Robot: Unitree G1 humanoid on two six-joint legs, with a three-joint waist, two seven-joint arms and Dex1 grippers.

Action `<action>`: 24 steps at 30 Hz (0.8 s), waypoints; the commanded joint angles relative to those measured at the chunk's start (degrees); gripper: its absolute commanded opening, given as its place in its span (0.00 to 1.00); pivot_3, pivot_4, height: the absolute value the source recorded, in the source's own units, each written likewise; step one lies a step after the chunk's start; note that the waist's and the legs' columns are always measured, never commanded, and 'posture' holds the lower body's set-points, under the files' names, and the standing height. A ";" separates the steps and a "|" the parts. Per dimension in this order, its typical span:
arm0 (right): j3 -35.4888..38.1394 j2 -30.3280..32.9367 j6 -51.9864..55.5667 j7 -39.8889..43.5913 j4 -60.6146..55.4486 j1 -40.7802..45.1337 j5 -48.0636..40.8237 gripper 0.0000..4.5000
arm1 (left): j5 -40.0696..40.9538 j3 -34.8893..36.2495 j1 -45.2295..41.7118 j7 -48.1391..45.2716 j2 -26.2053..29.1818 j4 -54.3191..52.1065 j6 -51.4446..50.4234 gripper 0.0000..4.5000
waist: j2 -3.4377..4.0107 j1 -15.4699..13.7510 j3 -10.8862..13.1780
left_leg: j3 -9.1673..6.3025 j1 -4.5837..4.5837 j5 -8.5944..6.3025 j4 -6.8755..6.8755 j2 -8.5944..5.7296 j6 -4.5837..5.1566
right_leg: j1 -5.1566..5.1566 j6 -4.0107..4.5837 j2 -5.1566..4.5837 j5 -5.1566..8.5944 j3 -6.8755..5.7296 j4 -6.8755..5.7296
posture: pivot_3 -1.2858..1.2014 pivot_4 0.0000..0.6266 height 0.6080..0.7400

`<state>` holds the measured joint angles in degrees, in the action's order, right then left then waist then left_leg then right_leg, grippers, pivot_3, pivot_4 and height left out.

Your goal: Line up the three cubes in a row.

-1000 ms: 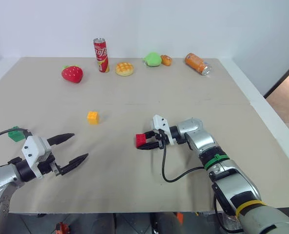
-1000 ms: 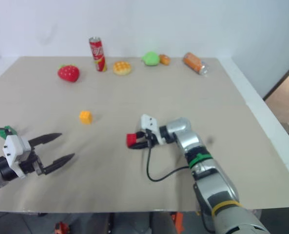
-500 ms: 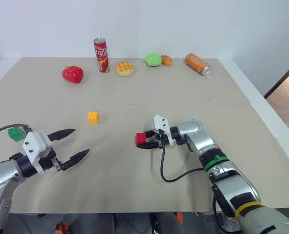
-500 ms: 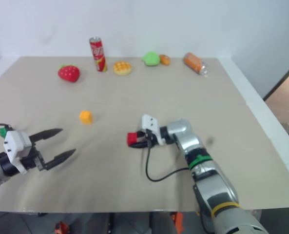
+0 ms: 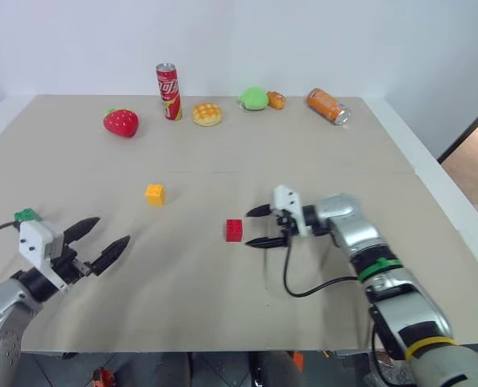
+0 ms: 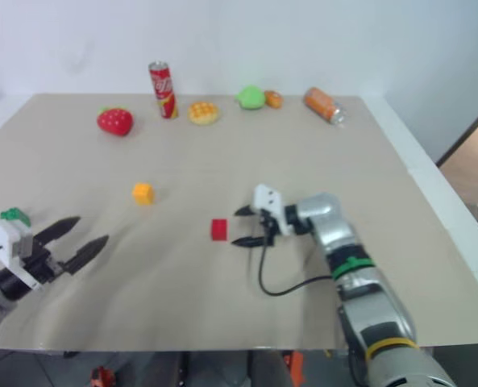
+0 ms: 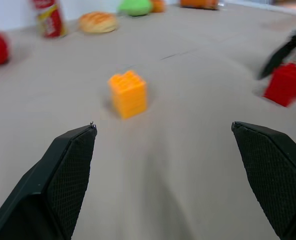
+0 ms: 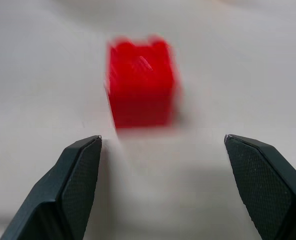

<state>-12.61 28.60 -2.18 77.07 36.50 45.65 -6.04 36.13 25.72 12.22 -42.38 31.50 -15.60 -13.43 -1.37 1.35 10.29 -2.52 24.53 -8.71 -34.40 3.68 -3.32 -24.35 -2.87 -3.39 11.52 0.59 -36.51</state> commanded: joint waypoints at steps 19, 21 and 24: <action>2.66 -6.06 27.32 -12.49 -45.29 -11.97 -19.80 0.91 | -10.58 10.40 -5.50 40.84 -8.97 8.89 -9.75 1.00 | -0.13 -0.01 -0.07 | 0.01 -0.12 -0.03 -0.12 0.01 -0.06 | 0.03 0.09 0.10 -0.05 0.17 -0.07 | 0.52 0.24 1.00; 2.35 -6.50 28.13 -13.35 -46.42 -12.35 -20.34 0.91 | -11.44 10.55 -7.67 40.45 -7.31 11.96 -9.73 1.00 | -0.13 0.00 -0.07 | -0.01 -0.15 -0.03 -0.06 0.01 -0.06 | 0.01 0.12 0.12 -0.06 0.16 -0.07 | 0.52 0.24 1.00; 1.81 -7.02 29.23 -14.55 -48.01 -13.31 -20.90 0.91 | -12.83 10.26 -10.37 39.47 -4.98 15.95 -9.26 1.00 | -0.13 -0.02 -0.07 | -0.03 -0.16 -0.03 -0.02 0.02 -0.06 | -0.01 0.15 0.14 -0.08 0.15 -0.07 | 0.52 0.24 1.00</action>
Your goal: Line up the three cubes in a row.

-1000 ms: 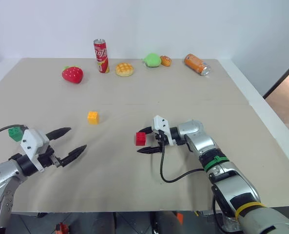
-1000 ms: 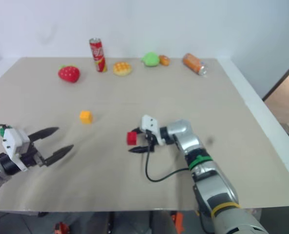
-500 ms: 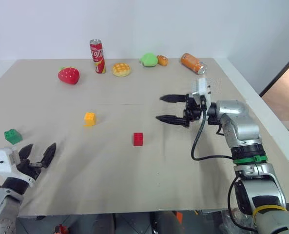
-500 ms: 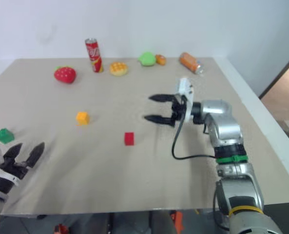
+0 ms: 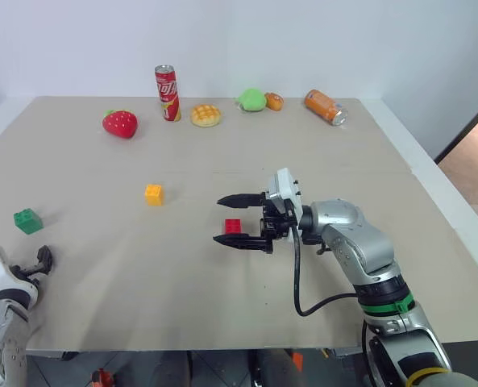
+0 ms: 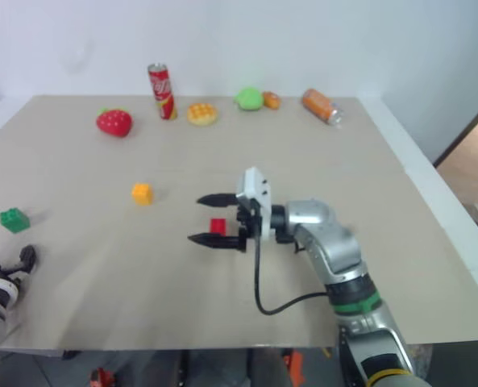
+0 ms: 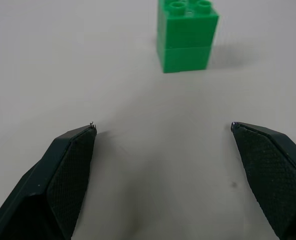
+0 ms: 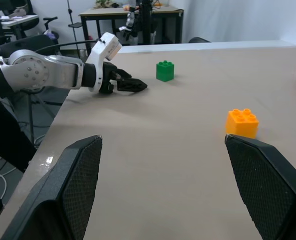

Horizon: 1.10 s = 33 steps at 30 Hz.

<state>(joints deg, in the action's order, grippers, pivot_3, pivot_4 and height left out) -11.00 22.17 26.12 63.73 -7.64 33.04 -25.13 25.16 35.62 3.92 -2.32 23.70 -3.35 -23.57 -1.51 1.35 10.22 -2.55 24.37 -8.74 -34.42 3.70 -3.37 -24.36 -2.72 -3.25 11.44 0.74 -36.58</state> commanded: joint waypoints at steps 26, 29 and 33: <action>-2.13 -0.82 0.48 -5.47 -5.53 -2.91 -0.65 0.91 | -10.82 -5.92 -19.62 5.53 3.46 15.81 -2.12 1.00 | -0.01 -0.41 -0.01 | 0.00 0.02 0.04 0.00 -0.01 -0.18 | 0.09 -0.04 -0.06 -0.02 -0.06 0.00 | 0.52 0.24 1.00; -2.27 -0.66 0.30 -5.67 -5.15 -3.14 -0.16 0.92 | -10.63 -4.06 -21.41 8.59 3.13 18.46 -1.25 0.94 | -0.01 -0.31 -0.01 | -0.01 0.01 0.06 0.02 -0.01 -0.14 | 0.07 -0.05 -0.03 -0.02 -0.06 0.00 | 0.52 0.24 1.00; -2.30 -0.46 0.05 -5.80 -4.75 -3.39 0.50 0.92 | -9.93 -3.58 -22.27 9.14 2.84 18.91 -1.13 0.66 | -0.02 0.03 -0.01 | 0.00 0.00 0.07 0.02 -0.01 -0.14 | 0.08 -0.07 -0.03 -0.03 -0.05 0.00 | 0.52 0.24 1.00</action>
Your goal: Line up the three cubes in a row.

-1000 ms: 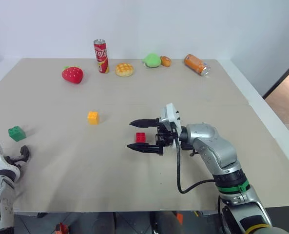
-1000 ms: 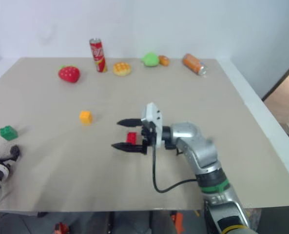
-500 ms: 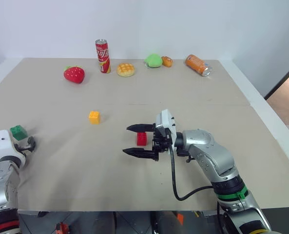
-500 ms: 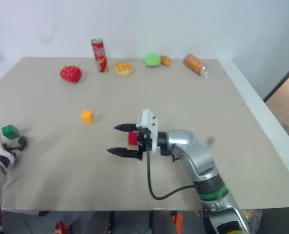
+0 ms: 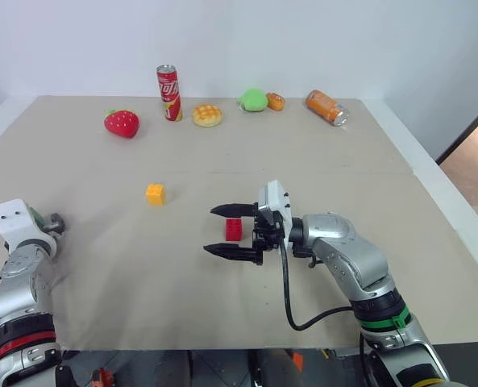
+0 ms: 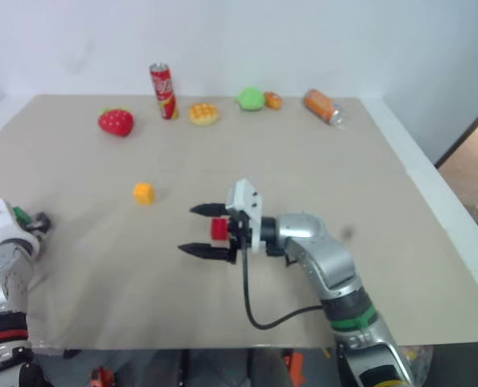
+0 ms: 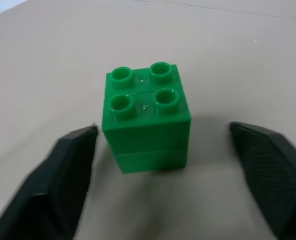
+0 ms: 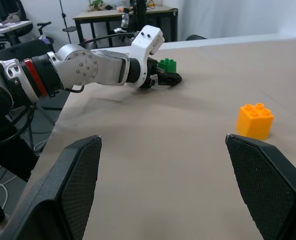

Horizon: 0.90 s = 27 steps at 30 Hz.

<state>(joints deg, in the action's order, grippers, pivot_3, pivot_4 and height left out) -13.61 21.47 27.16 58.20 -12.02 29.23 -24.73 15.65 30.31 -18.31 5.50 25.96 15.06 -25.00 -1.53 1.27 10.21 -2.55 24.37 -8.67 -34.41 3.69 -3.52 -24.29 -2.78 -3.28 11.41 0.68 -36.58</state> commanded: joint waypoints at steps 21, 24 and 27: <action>4.13 4.56 -1.66 -1.22 1.43 -1.70 0.79 0.92 | 4.18 -14.67 -11.41 -36.89 8.83 -5.63 12.48 0.29 | -0.31 -0.03 0.07 | -0.02 0.25 0.13 0.05 -0.01 -0.59 | -0.12 -0.14 -0.03 0.06 0.01 0.10 | 0.52 0.24 1.00; 6.77 6.03 -1.17 -2.13 1.30 -2.67 0.04 0.92 | 6.78 -20.31 -11.13 -48.36 9.48 -8.31 10.93 0.29 | -0.30 -0.01 0.08 | -0.03 0.27 0.08 0.09 -0.01 -0.67 | -0.15 -0.20 -0.01 0.18 0.02 0.10 | 0.52 0.24 1.00; 9.44 6.85 0.00 -3.40 0.05 -3.55 -1.35 0.92 | 8.14 -24.70 -11.55 -57.20 9.64 -7.72 9.85 0.29 | -0.30 0.04 0.08 | -0.04 0.27 0.05 0.12 0.00 -0.64 | -0.15 -0.22 0.00 0.24 0.02 0.10 | 0.52 0.24 1.00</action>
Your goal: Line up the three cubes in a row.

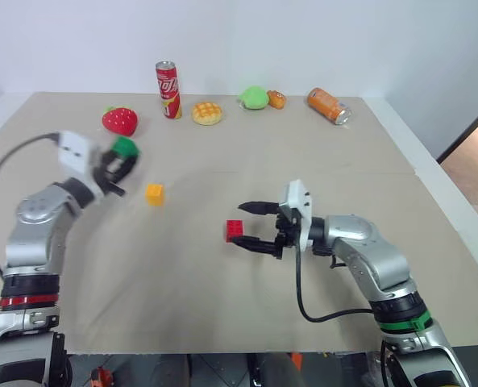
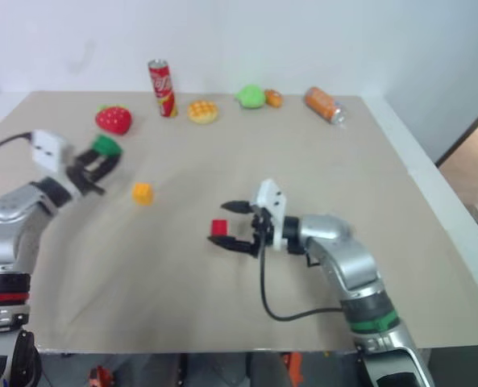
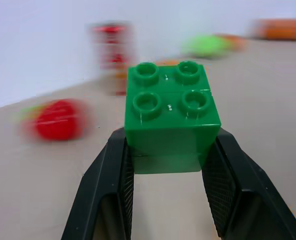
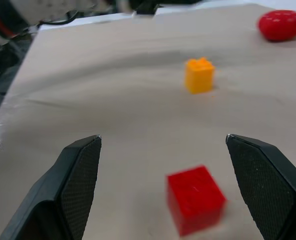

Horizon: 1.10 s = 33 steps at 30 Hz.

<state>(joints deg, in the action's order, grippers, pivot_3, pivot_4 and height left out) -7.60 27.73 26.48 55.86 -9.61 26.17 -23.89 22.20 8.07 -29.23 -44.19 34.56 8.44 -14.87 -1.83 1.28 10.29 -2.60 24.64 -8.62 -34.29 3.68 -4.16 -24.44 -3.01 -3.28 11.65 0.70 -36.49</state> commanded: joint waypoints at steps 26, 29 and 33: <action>5.47 1.37 5.03 -9.43 -14.17 -8.24 -4.34 0.92 | -11.12 -16.39 -15.91 -45.00 -3.28 35.90 30.91 0.29 | 0.05 0.07 0.03 | -0.03 0.11 -0.10 -0.15 0.00 0.23 | -0.03 -0.05 0.03 0.04 0.04 -0.01 | 0.52 0.24 1.00; 5.65 1.56 5.15 -9.56 -14.40 -8.34 -4.47 0.92 | -10.42 -15.67 -13.71 -44.44 -3.30 34.67 30.09 0.29 | 0.05 0.09 0.03 | -0.02 0.08 -0.10 -0.16 0.00 0.23 | 0.01 -0.04 0.02 0.04 0.06 -0.01 | 0.52 0.24 1.00; 5.68 1.98 5.38 -9.66 -14.67 -8.34 -4.79 0.92 | -10.18 -14.92 -10.47 -43.90 -2.47 33.35 30.47 0.29 | 0.05 0.07 0.03 | -0.02 0.08 -0.10 -0.15 0.00 0.23 | 0.00 -0.04 0.03 0.04 0.05 -0.03 | 0.52 0.24 1.00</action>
<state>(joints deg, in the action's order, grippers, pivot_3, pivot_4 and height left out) -2.81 29.20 32.05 46.16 -21.37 17.82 -27.47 11.64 -8.37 -39.92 -88.23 30.91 43.68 15.09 -1.78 1.35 10.32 -2.63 24.73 -8.72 -34.44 3.69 -3.93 -24.44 -3.05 -3.24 11.69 0.74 -36.51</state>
